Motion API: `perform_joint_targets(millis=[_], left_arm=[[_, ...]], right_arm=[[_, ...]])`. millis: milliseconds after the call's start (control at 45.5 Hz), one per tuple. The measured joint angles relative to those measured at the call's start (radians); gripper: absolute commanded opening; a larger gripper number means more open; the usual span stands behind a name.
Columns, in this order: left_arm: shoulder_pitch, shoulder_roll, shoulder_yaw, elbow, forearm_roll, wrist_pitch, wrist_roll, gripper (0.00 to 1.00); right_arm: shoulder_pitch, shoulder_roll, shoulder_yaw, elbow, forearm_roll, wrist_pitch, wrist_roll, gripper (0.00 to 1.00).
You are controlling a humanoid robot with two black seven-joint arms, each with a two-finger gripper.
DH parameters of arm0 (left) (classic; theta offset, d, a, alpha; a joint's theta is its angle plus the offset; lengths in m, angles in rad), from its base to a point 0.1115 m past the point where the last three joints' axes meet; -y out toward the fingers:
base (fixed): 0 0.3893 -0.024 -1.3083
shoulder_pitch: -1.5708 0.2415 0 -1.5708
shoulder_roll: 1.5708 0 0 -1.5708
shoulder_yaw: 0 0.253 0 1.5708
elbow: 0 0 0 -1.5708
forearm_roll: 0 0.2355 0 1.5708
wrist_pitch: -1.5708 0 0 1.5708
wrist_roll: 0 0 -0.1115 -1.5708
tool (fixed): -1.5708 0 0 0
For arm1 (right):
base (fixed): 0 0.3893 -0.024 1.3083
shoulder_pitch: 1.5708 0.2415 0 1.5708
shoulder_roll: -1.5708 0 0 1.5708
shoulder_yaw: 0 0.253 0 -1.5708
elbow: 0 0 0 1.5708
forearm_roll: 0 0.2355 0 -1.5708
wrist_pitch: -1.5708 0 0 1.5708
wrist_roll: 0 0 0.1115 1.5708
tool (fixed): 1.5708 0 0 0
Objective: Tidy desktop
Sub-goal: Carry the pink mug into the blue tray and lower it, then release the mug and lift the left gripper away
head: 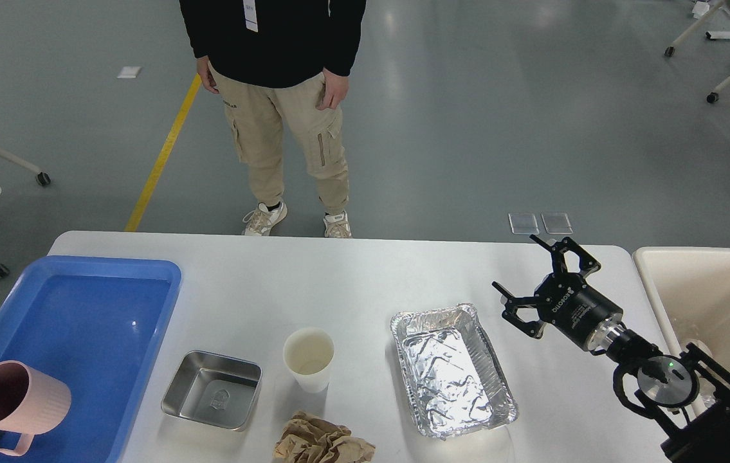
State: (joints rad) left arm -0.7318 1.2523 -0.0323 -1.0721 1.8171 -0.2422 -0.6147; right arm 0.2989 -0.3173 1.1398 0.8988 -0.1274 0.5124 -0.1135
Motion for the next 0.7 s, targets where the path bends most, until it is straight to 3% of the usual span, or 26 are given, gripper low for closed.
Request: perform_joint_targets(millis=[329,417,549,703], left_arm=[[0.026,-0.088,-0.004,0.053,-0.005,0.011,0.003,0.09],[0.027,-0.097,-0.006,0.062,-0.016,0.015,0.003,0.19],[0.028,-0.12,-0.004,0.09,-0.05,0.017,0.004,0.45],[0.028,-0.125,-0.002,0.1,-0.069,0.014,0.001,0.54]], right_arm=[[-0.006,-0.006,0.001,0.002,0.0,0.001,0.0,1.0],[-0.006,-0.006,0.001,0.002,0.0,0.001,0.0,1.0],[-0.006,-0.006,0.001,0.002,0.0,0.002,0.0,1.0],[-0.006,-0.006,0.001,0.002,0.0,0.002,0.0,1.0]])
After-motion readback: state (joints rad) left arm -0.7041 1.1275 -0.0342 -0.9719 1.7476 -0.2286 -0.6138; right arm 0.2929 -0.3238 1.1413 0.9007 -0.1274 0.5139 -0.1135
